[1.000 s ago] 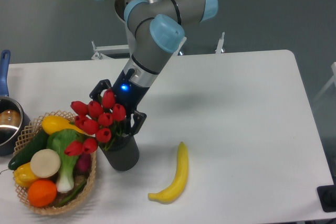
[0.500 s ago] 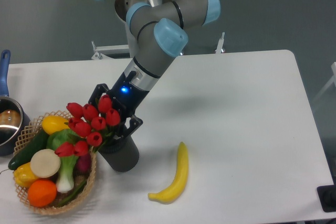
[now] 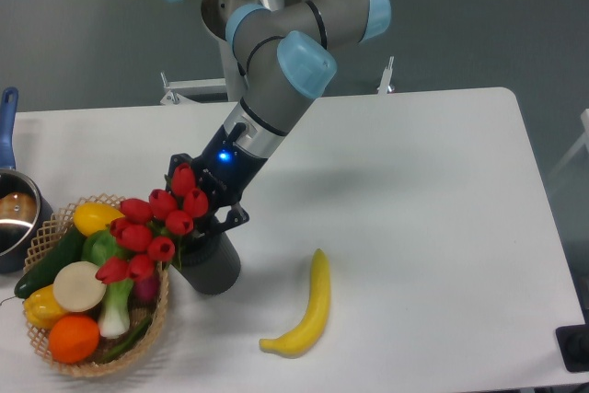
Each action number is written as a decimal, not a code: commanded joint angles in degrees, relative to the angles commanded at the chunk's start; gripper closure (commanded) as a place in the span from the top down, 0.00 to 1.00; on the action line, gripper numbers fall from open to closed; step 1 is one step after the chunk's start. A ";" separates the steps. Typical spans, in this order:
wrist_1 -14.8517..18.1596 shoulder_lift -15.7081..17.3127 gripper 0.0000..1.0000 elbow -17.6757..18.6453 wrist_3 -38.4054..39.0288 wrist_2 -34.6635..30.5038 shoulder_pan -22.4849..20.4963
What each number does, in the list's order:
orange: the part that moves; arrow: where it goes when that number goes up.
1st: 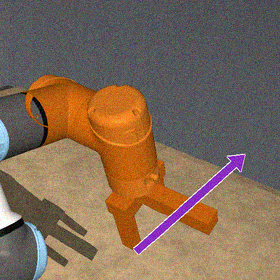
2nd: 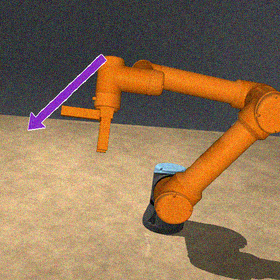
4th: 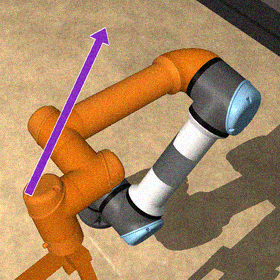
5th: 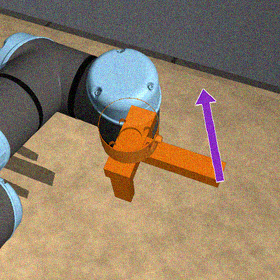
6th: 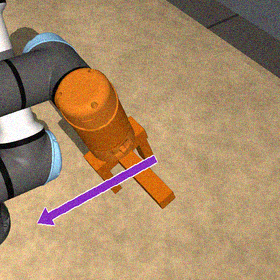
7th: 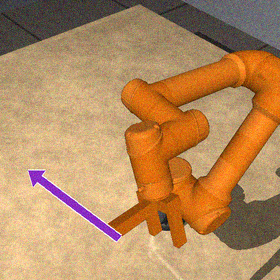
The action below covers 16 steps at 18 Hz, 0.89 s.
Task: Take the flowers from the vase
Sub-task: 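Lift the gripped tulips up out of the black vase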
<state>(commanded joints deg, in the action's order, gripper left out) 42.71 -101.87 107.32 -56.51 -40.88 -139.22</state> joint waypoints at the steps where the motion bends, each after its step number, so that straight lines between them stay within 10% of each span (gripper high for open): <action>1: -0.09 0.26 0.36 0.00 0.00 1.23 -0.44; 16: 0.00 6.86 0.36 -0.18 4.83 14.42 -7.91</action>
<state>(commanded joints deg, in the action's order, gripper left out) 42.71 -95.01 107.14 -51.68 -26.46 -147.13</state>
